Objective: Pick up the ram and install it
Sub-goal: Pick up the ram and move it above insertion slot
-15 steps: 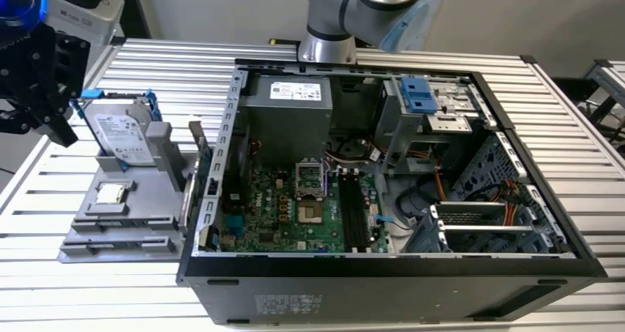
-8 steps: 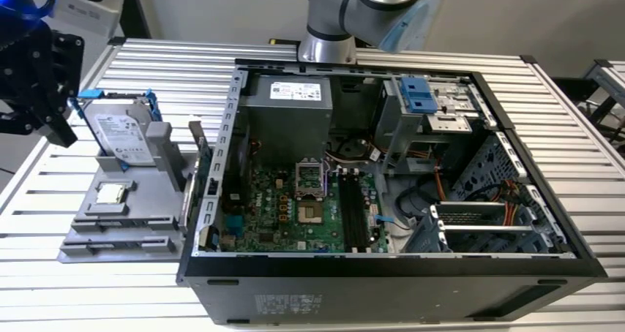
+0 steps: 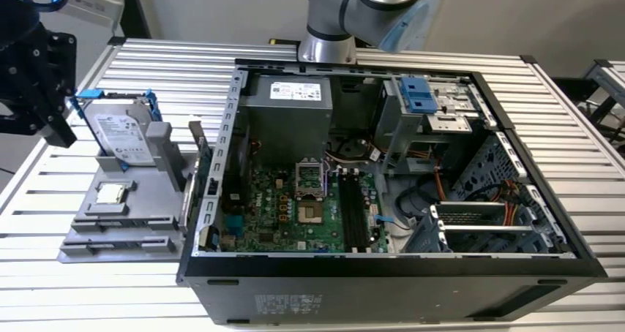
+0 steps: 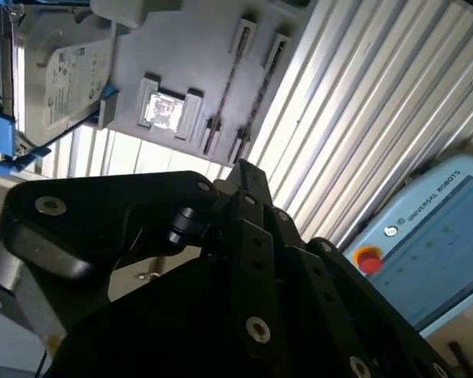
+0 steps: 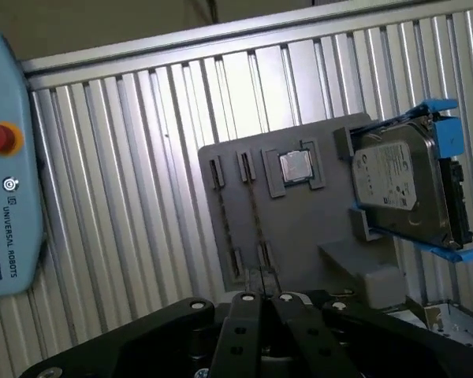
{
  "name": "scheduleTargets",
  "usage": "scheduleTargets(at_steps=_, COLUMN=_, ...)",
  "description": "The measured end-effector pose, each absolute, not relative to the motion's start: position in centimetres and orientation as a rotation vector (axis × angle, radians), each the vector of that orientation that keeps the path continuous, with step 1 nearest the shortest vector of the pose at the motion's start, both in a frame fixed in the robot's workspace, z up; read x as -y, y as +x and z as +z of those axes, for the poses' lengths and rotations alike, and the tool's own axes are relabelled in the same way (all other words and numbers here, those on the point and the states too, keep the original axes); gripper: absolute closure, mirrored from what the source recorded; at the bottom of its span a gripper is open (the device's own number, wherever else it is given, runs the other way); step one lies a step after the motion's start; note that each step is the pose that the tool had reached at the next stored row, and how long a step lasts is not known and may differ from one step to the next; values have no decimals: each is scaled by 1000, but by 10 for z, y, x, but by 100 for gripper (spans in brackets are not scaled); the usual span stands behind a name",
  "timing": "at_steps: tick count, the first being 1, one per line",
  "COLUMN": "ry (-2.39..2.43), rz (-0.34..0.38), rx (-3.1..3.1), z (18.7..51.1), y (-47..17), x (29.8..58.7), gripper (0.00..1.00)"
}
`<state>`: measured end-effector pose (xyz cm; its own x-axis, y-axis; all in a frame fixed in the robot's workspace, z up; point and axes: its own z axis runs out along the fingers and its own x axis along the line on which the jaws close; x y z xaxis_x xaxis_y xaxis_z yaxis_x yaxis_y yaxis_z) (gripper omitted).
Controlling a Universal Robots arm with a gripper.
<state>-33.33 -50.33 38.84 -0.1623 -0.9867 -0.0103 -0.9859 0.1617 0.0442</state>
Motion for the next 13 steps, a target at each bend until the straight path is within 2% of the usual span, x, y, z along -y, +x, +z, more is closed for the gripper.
scheduleTargets(at_steps=13, ry=2285, rz=-55, rx=2141, z=386, y=-333, x=503, gripper=100)
